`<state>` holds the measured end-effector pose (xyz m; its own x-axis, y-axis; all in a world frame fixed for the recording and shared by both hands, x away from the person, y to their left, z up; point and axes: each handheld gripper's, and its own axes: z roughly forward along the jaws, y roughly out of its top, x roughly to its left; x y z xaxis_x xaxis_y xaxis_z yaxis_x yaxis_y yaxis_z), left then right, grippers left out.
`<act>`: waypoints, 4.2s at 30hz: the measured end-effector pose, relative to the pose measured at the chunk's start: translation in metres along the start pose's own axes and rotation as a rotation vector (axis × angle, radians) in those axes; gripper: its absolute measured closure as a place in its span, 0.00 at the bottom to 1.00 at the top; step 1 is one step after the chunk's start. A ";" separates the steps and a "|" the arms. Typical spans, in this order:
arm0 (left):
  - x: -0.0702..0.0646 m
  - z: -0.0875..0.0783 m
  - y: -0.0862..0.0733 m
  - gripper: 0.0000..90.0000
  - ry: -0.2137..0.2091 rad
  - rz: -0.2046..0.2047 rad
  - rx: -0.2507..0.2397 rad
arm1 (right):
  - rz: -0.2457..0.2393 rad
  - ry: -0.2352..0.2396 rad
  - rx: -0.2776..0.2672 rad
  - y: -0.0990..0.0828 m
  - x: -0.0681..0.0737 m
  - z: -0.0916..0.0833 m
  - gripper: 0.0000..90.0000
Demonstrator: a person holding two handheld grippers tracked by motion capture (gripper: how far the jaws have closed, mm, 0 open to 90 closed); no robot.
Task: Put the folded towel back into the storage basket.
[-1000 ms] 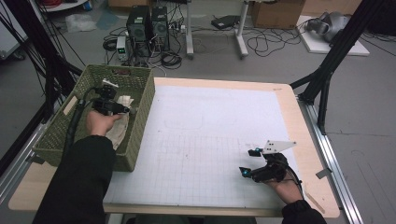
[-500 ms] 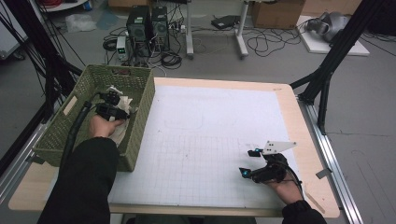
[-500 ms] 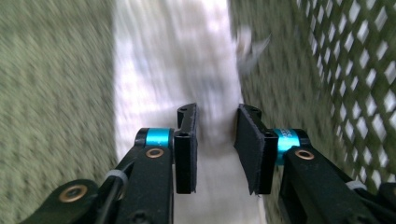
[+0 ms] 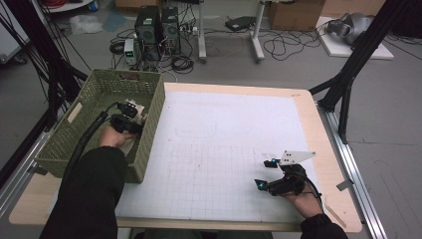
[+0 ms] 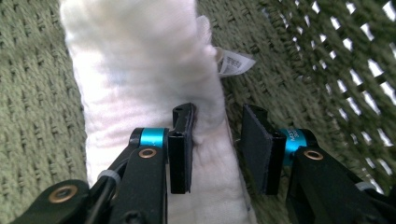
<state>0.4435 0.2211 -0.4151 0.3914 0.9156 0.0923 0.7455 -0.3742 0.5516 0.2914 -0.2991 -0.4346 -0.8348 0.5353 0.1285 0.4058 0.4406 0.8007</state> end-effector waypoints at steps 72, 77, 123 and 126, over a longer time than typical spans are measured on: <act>0.024 -0.046 -0.014 0.61 -0.051 -0.079 -0.090 | -0.008 0.017 -0.002 0.004 0.002 0.007 0.19; 0.017 -0.036 -0.010 0.60 -0.040 -0.072 -0.040 | -0.002 0.018 -0.004 0.004 0.000 0.006 0.19; 0.014 -0.040 -0.011 0.74 0.011 -0.070 -0.039 | -0.009 0.020 -0.021 0.005 0.002 0.004 0.19; 0.016 -0.039 -0.004 0.75 0.046 -0.130 -0.157 | -0.011 0.019 -0.018 0.005 0.002 0.005 0.19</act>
<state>0.4258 0.2432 -0.3831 0.2697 0.9618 0.0476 0.6932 -0.2282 0.6837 0.2934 -0.2922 -0.4333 -0.8461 0.5168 0.1304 0.3900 0.4334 0.8124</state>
